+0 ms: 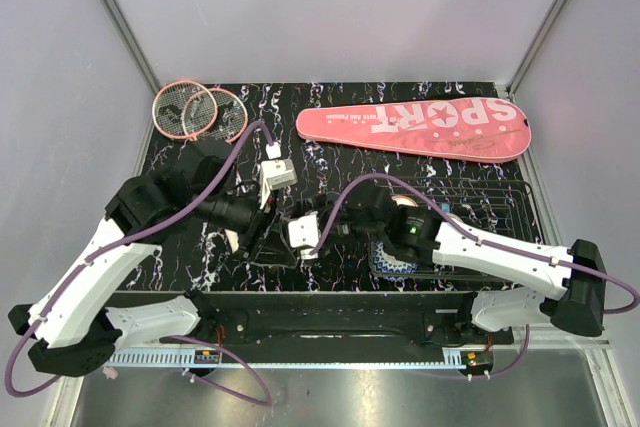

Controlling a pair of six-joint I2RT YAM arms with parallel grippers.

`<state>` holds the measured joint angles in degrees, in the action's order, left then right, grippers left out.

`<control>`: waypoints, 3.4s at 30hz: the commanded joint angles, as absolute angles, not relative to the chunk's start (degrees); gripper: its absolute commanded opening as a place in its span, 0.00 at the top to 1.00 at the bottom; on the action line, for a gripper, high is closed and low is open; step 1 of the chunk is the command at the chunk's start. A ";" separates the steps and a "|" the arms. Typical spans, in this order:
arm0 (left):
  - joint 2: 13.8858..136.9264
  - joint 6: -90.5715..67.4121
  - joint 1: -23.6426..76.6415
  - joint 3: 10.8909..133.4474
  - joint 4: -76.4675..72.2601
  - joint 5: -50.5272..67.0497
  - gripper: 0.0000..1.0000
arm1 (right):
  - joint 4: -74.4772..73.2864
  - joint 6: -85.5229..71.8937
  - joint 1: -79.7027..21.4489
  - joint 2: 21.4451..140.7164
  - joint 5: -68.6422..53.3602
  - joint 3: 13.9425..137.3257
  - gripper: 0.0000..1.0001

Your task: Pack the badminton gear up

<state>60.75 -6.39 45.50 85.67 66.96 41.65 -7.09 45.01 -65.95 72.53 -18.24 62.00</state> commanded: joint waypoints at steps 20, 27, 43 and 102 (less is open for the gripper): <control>66.63 -11.43 42.54 85.60 61.61 14.68 0.41 | 18.18 57.75 -82.89 72.95 -4.75 68.48 0.81; 57.84 -11.86 42.28 91.22 61.35 6.87 0.26 | 22.93 46.07 -73.15 72.33 -10.98 63.55 0.80; 39.03 -16.34 42.28 87.55 46.67 -23.81 0.01 | 28.74 24.00 -61.18 79.19 -14.33 63.02 0.76; 57.82 -29.35 16.99 60.83 24.54 10.35 0.01 | -36.55 -30.94 -32.78 122.44 -4.31 106.68 0.01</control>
<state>54.39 -25.45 23.09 63.07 35.33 -0.43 -33.89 -33.47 -32.27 125.80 -6.44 100.20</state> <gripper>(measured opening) 0.988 0.993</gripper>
